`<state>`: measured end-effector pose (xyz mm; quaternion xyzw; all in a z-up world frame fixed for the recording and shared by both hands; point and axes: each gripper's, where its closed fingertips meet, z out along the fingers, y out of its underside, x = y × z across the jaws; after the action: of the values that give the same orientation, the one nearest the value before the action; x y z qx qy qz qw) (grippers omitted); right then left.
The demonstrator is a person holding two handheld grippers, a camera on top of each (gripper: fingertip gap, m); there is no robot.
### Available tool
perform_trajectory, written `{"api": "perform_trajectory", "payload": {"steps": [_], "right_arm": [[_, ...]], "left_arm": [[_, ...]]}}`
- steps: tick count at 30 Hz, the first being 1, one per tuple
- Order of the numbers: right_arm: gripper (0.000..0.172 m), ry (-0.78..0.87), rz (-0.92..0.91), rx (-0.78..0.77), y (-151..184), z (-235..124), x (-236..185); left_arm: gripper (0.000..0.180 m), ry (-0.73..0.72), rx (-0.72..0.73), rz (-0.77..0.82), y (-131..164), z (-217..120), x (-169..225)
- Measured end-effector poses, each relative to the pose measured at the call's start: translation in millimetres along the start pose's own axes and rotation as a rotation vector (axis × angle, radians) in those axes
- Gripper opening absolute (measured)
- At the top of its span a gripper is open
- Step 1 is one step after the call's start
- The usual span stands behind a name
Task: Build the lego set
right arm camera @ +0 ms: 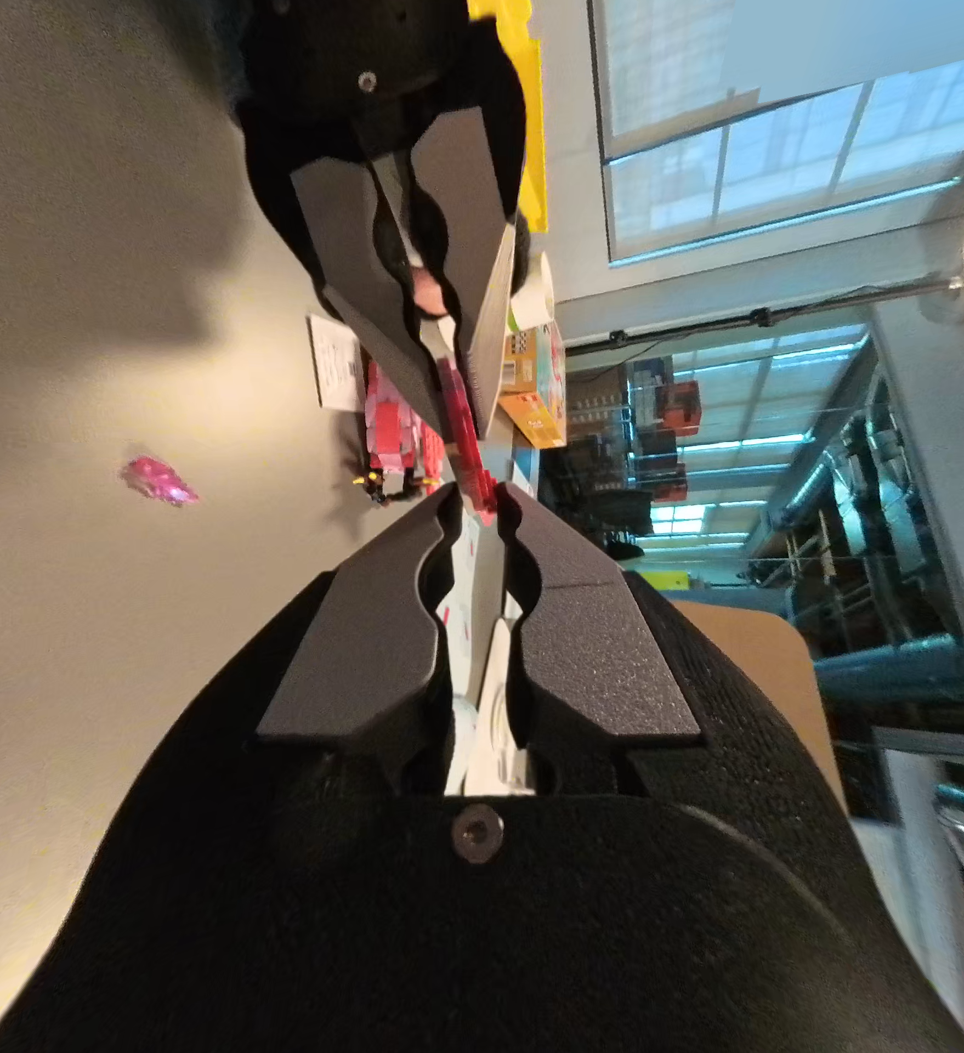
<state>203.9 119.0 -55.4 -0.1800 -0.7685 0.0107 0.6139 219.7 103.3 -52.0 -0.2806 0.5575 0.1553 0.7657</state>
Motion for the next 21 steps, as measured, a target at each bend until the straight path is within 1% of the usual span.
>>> {"api": "perform_trajectory", "payload": {"steps": [5, 9, 12, 14, 16, 17, 18, 19, 20, 21], "right_arm": [[0.009, -0.047, 0.078, 0.075, -12.9, -5.1, 1.8], [0.008, -0.120, 0.129, 0.068, -14.4, -4.7, -1.6], [0.008, -0.179, 0.168, 0.044, -12.8, -4.6, -5.6], [0.008, -0.184, 0.147, -0.009, -5.5, -1.1, -7.5], [0.008, -0.172, 0.102, -0.091, 5.9, 4.6, -10.4], [0.008, -0.159, 0.063, -0.138, 12.7, 7.3, -11.5], [0.009, -0.156, 0.016, -0.189, 19.9, 9.6, -13.9], [0.009, -0.144, -0.023, -0.239, 26.4, 11.7, -14.9], [0.008, -0.127, -0.045, -0.277, 30.9, 13.4, -14.7], [0.008, -0.125, -0.051, -0.298, 33.0, 14.9, -15.9]], "left_arm": [[0.001, 0.033, 0.080, -0.129, -10.2, -5.5, -5.9], [0.002, 0.067, 0.111, -0.215, -11.3, -7.8, -4.7], [0.002, 0.086, 0.112, -0.246, -10.3, -7.8, -1.9], [0.002, 0.082, 0.072, -0.251, -2.1, -5.8, 0.8], [0.003, 0.085, 0.010, -0.224, 10.3, -3.2, 7.1], [0.008, 0.080, -0.019, -0.195, 14.2, -1.7, 9.6], [0.016, 0.074, -0.067, -0.162, 20.0, 0.4, 12.0], [0.030, 0.081, -0.094, -0.126, 22.7, 2.3, 15.6], [0.033, 0.099, -0.088, -0.101, 18.7, 2.8, 20.3], [0.031, 0.088, -0.080, -0.083, 13.8, 3.4, 20.9]]}}
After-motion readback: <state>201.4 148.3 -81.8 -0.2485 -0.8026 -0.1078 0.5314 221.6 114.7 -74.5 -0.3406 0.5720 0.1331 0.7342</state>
